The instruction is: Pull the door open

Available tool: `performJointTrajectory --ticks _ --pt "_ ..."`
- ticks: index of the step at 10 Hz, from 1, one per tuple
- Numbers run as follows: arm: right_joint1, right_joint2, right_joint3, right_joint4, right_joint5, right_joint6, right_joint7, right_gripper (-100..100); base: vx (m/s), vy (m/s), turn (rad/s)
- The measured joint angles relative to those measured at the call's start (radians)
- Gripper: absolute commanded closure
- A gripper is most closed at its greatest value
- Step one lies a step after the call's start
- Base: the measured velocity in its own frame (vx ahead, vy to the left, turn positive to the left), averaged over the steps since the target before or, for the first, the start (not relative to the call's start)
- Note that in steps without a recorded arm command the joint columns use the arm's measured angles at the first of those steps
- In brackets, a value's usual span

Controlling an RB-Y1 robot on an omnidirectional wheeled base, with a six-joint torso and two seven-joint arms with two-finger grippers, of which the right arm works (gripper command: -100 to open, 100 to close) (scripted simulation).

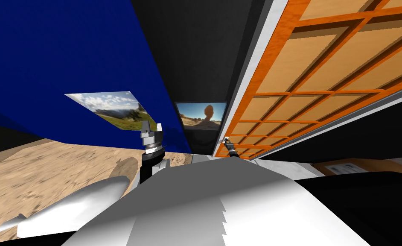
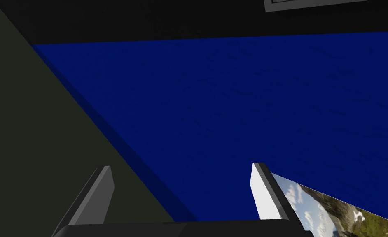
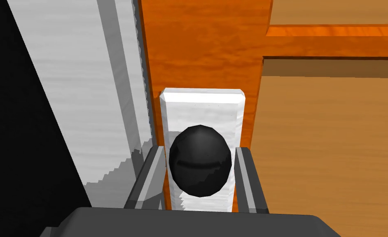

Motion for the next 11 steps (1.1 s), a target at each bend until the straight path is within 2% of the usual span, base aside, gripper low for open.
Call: performJointTrajectory --ticks 3,4,6,8,9,11 --pt "0.011 -0.021 0.029 -0.004 0.013 -0.019 -0.03 100 -0.195 -0.049 0.105" --pt "0.026 -0.032 0.042 -0.018 0.018 -0.024 -0.041 100 -0.175 -0.035 0.096" --pt "0.036 -0.05 0.067 -0.014 0.029 -0.041 -0.069 100 -0.205 -0.044 0.098" --pt "0.055 -0.071 0.086 -0.036 0.036 -0.051 -0.087 100 -0.14 -0.013 0.05" --pt "0.058 -0.07 0.089 -0.036 0.037 -0.05 -0.089 100 -0.135 -0.018 0.107" --pt "0.069 -0.084 0.1 -0.038 0.043 -0.07 -0.101 100 -0.212 -0.061 0.132"
